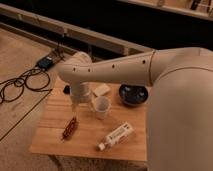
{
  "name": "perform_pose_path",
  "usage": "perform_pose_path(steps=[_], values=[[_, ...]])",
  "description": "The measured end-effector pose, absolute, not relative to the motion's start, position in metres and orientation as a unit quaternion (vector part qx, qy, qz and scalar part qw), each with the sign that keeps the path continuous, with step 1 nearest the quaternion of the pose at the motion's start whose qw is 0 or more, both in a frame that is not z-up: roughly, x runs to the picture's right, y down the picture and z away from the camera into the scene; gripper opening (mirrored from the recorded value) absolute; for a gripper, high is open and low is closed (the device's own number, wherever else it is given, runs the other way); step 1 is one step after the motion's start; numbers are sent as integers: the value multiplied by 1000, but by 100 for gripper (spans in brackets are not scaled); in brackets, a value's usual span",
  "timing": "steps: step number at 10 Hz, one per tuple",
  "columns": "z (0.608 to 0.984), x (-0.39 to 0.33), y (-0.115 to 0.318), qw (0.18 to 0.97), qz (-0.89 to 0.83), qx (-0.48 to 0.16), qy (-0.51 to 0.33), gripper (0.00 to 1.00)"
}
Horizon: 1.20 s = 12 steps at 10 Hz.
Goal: Place the ceramic cup in the ceramic bowl
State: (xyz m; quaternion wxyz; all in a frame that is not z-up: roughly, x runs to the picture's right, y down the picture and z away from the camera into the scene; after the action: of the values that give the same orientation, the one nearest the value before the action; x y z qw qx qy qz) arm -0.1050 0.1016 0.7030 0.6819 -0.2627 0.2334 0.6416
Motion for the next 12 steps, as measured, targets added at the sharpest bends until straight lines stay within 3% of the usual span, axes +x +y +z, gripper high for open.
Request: perform_pose_path(steps=[12], values=[[703,-104,102,681,642,-263,234,65]])
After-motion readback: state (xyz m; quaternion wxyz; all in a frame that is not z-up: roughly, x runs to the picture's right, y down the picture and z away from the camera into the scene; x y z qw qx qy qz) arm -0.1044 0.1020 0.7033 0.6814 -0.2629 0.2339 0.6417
